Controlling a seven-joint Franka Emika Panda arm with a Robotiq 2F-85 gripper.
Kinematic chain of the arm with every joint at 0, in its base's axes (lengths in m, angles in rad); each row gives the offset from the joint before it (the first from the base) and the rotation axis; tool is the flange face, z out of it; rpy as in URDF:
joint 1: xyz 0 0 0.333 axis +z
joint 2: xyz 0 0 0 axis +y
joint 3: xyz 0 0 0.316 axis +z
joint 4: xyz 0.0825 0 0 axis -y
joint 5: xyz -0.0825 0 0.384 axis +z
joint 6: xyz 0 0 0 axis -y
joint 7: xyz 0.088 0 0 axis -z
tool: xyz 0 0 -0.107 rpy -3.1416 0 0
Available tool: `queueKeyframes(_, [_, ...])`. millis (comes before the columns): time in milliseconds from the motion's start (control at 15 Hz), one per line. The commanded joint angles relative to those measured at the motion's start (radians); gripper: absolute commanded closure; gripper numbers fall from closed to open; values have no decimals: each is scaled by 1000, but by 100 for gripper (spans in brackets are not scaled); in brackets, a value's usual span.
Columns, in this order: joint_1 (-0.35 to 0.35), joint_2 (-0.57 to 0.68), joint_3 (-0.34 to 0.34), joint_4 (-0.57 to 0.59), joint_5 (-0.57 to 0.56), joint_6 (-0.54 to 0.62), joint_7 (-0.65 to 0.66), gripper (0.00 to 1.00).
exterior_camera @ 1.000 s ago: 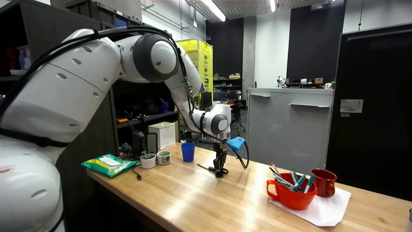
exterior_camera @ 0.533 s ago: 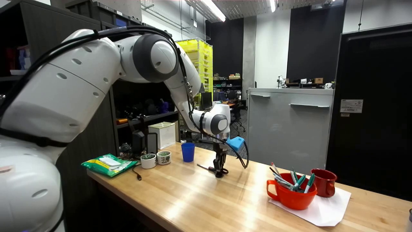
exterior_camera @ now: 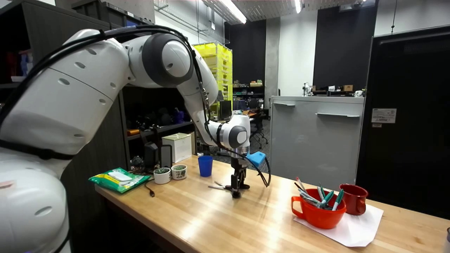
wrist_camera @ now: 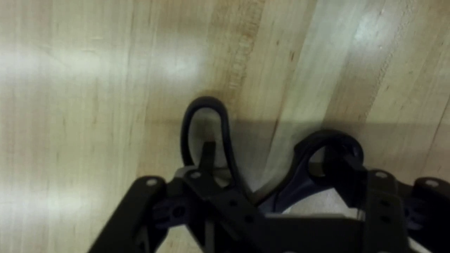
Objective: Open and close the scissors.
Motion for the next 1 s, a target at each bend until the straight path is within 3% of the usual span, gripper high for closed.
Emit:
queueKeyframes(0, [14,26,-19,-47,-27,12,19,0])
queueKeyframes(200, [15,25,-20,-52,-27,11,20,0])
queueKeyframes(333, [15,25,-20,-52,-28,12,20,25])
queueKeyframes(667, [17,20,-19,-52,-29,31,18,49])
queueKeyframes(933, [19,18,-20,-51,-30,46,19,76])
